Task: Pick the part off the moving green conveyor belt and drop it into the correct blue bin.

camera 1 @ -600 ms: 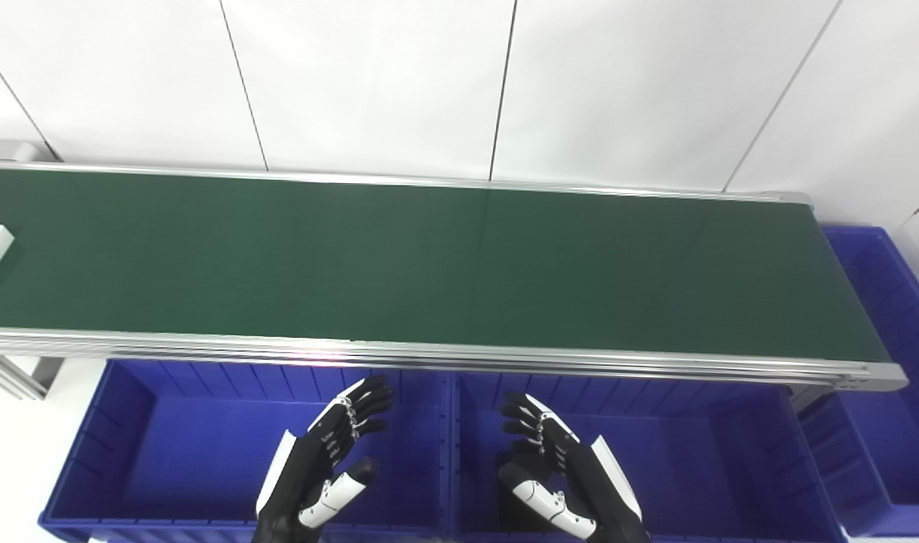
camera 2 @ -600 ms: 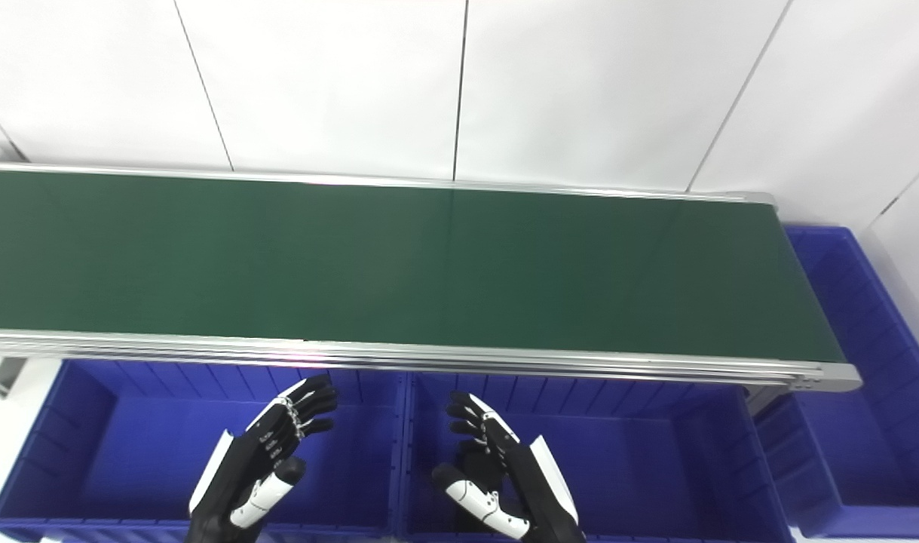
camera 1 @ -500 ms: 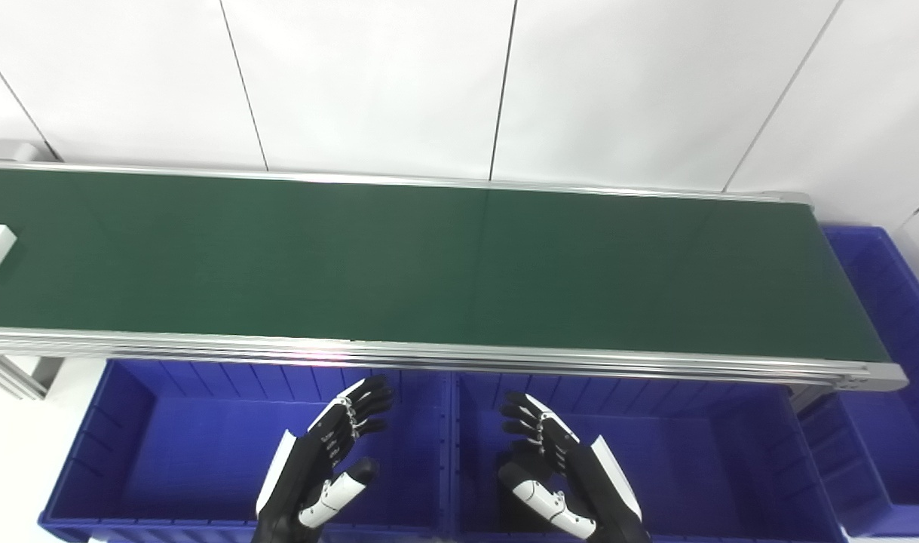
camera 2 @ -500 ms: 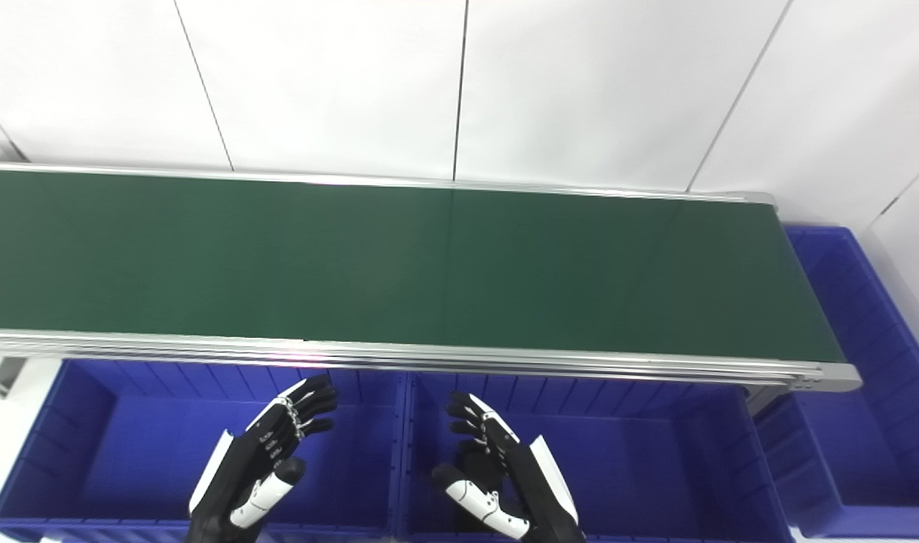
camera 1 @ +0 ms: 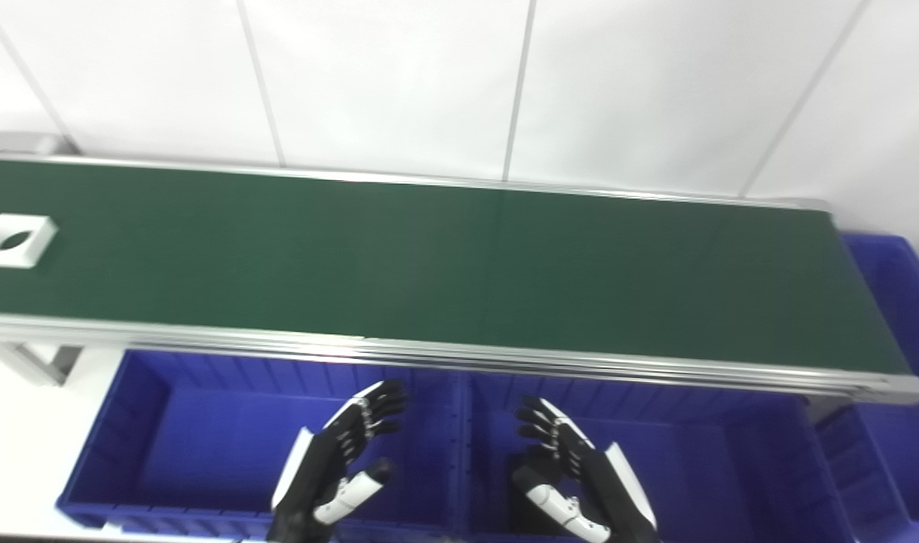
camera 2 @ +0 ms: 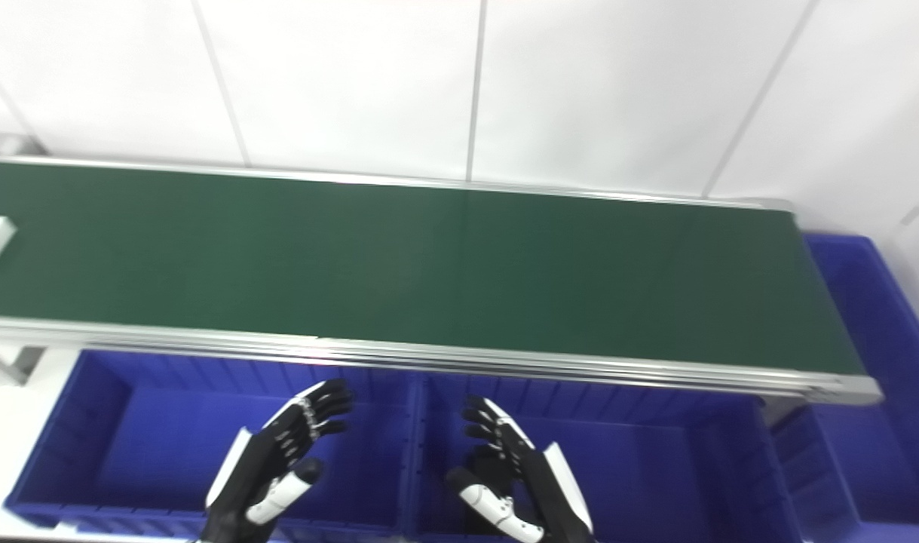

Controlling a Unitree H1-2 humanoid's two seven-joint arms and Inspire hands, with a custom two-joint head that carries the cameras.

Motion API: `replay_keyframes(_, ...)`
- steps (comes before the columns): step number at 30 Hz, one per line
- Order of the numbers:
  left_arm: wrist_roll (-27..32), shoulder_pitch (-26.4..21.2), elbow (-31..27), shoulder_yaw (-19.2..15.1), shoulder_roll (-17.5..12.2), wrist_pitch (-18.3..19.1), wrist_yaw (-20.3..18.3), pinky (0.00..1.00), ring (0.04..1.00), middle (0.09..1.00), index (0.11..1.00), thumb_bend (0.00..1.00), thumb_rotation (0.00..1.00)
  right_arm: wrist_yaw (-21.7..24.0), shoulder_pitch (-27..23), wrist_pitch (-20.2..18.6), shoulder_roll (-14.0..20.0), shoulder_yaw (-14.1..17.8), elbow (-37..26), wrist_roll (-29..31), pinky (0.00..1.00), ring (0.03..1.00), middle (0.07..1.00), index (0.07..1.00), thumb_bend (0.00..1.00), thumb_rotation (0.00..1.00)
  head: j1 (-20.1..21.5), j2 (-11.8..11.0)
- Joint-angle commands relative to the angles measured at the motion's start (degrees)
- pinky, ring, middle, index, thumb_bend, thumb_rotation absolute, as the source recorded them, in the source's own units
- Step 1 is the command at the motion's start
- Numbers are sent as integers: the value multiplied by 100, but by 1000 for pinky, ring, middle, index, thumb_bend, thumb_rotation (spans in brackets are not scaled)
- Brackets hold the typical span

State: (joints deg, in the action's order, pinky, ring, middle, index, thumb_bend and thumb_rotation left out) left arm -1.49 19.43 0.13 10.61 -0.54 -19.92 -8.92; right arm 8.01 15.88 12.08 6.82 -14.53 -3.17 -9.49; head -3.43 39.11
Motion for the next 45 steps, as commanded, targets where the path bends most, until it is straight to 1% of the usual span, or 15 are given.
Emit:
replay_keyframes(1,-26,-37,-56,28,46,-248,48,791,834,826,838,889,705,-10,-17,311,-1,11,-116,49,751,830,862,906,520,604,-33,-37)
replay_keyframes(3,-67,-31,-33,34,55,-266,78,792,836,828,840,889,702,-9,-12,328,3,6,-118,50,748,828,861,905,511,597,-48,-52)
replay_keyframes(4,-87,-29,-8,36,61,-287,92,788,834,830,841,895,703,-11,-12,359,4,5,-95,55,747,827,863,904,510,595,-112,-140)
replay_keyframes(5,-100,-28,9,38,64,-300,103,785,834,831,841,897,703,-12,-12,380,4,4,-79,58,746,827,863,903,511,596,-112,-140)
replay_keyframes(7,-116,-45,96,58,73,-365,107,788,839,836,844,885,700,-17,-16,449,18,12,-10,60,744,825,860,902,513,599,-422,-347)
replay_keyframes(10,-106,-78,239,92,86,-464,111,785,845,840,842,885,687,24,-33,544,62,25,83,129,749,833,865,909,494,577,-708,-483)
replay_keyframes(11,-125,-89,284,101,95,-488,124,781,847,843,842,890,687,32,-41,581,78,34,122,151,749,836,867,912,486,572,-895,-582)
replay_keyframes(16,-199,-137,444,127,147,-602,179,770,829,839,830,875,636,3,-81,782,134,59,298,158,745,836,872,917,461,584,-1181,-759)
replay_keyframes(20,-228,-187,545,152,180,-681,212,749,809,831,815,856,578,-6,-127,913,147,86,466,205,745,838,882,921,445,592,-1485,-984)
replay_keyframes(28,-238,-247,528,208,170,-688,245,730,794,821,798,856,520,18,-198,1058,180,116,679,221,750,850,896,935,386,569,-1690,-1176)
replay_keyframes(31,-285,-242,479,201,168,-696,278,719,788,813,792,851,503,42,-212,1071,180,116,716,262,748,850,895,939,355,531,-1687,-1220)
replay_keyframes(38,-334,-236,359,186,169,-661,289,695,769,802,787,879,497,45,-247,1161,190,126,835,296,760,856,896,944,323,508,-1844,-1398)
replay_keyframes(39,-333,-235,340,184,170,-642,287,694,767,801,786,884,499,37,-249,1168,189,129,854,285,761,856,897,945,322,510,-1916,-1490)
replay_keyframes(42,-268,-240,294,189,155,-594,243,696,767,800,785,909,499,26,-249,1145,182,133,875,254,763,859,901,950,314,512,-1973,-1566)
replay_keyframes(45,-298,-250,171,190,106,-453,213,703,765,800,785,904,475,86,-254,1098,176,128,883,370,774,870,913,961,286,438,-2027,-1633)
